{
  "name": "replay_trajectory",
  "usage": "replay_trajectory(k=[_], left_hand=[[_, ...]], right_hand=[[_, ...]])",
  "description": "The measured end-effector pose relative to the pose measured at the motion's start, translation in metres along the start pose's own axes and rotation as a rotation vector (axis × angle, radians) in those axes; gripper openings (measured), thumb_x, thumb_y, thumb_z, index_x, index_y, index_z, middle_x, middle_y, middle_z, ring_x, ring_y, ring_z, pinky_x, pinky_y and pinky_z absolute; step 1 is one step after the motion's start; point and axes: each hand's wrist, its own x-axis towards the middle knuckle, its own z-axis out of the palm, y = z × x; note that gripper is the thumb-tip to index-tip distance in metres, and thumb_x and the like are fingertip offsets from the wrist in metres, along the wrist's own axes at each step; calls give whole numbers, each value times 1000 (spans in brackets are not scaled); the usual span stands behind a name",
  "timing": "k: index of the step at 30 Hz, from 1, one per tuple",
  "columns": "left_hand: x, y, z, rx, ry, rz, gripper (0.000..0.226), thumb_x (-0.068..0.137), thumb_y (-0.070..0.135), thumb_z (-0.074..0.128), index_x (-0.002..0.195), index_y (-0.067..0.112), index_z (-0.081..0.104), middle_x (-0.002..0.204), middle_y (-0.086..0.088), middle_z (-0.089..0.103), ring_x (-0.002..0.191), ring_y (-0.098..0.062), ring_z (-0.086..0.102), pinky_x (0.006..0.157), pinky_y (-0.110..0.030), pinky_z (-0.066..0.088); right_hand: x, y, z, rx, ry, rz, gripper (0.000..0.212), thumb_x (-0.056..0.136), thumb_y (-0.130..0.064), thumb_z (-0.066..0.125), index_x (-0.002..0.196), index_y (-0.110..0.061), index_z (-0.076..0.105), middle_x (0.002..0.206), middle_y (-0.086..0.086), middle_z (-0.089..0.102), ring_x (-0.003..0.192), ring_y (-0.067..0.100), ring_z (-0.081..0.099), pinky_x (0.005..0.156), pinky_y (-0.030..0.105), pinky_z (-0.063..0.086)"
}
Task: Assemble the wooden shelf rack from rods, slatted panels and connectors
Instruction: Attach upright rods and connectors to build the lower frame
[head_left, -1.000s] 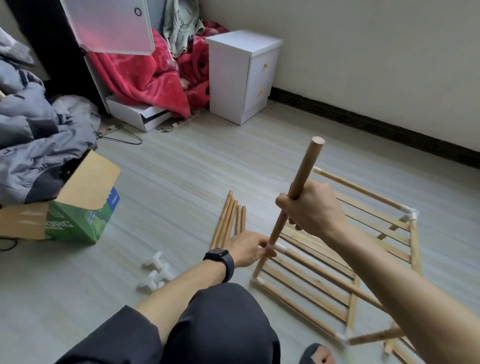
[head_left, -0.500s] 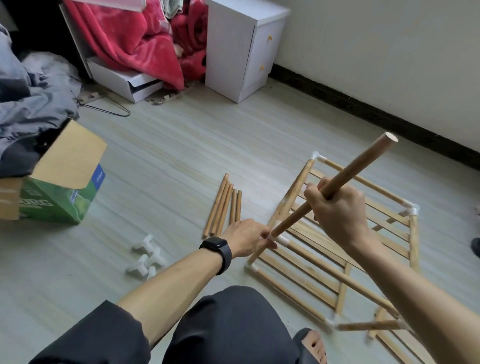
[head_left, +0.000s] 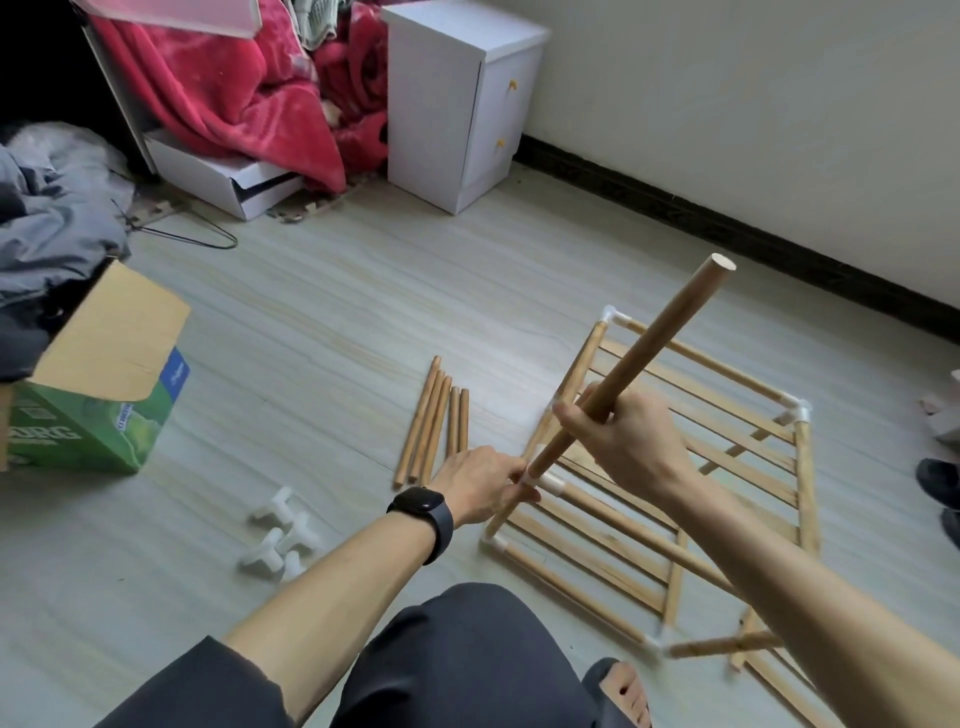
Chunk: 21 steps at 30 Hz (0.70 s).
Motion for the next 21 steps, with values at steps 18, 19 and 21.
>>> replay_trajectory(k=[18, 19, 21], left_hand=[[5, 24, -26, -74, -178, -46, 30, 93, 44, 66, 121, 34, 59, 117, 6, 65, 98, -12, 61, 77, -28, 50], [5, 27, -39, -237, -197, -60, 43, 87, 36, 71, 127, 35, 56, 125, 8, 62, 106, -9, 59, 82, -25, 48], [4, 33, -66, -589, -220, -58, 64, 70, 28, 73, 130, 39, 53, 130, 10, 59, 117, -7, 56, 89, -22, 48]], right_hand=[[18, -29, -46, 148, 272, -89, 32, 98, -39, 64, 79, -14, 62, 66, 2, 67, 54, 18, 69, 53, 34, 59], [17, -21, -38, 163, 175, 15, 33, 97, -42, 64, 81, -13, 65, 68, 3, 69, 56, 16, 70, 55, 32, 60], [16, 2, -21, 251, 34, 217, 36, 97, -46, 64, 86, -12, 71, 74, 4, 73, 58, 13, 71, 56, 26, 57]])
